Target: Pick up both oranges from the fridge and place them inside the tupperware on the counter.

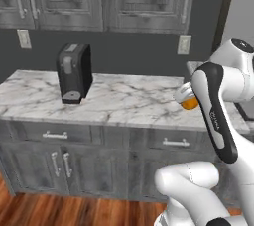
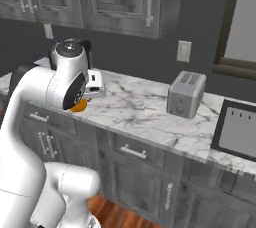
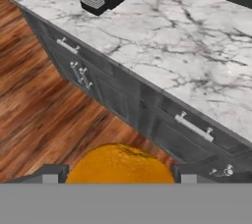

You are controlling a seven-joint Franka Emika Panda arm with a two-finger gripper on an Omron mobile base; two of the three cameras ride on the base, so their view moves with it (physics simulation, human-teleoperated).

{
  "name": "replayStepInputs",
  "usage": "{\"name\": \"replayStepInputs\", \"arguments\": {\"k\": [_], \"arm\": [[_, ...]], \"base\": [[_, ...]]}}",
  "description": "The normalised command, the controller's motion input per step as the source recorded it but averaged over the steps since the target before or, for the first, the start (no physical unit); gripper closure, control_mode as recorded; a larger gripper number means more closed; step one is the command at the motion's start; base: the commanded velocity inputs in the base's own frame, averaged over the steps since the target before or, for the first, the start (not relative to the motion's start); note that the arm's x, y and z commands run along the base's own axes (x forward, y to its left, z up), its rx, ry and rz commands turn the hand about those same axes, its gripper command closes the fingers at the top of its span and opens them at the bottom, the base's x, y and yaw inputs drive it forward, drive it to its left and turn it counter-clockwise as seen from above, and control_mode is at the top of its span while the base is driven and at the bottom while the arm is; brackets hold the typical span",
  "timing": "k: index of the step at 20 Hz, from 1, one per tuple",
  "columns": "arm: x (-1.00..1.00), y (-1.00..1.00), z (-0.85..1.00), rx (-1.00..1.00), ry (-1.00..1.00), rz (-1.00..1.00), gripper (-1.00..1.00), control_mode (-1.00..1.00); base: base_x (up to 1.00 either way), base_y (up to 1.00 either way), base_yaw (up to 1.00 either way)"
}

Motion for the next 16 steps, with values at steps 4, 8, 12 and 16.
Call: {"name": "replayStepInputs", "arguments": {"k": [4,8,12,16], "arm": [[0.0,0.0,0.0,0.0,0.0,0.0,1.0,1.0],[0.0,0.0,0.0,0.0,0.0,0.0,1.0,1.0],[0.0,0.0,0.0,0.0,0.0,0.0,1.0,1.0],[0.0,0.0,0.0,0.0,0.0,0.0,1.0,1.0]], "base": [[-0.04,-0.86,-0.23],[-0.06,-0.82,-0.2],[-0.08,-0.81,-0.16],[-0.06,-0.88,-0.12]]}}
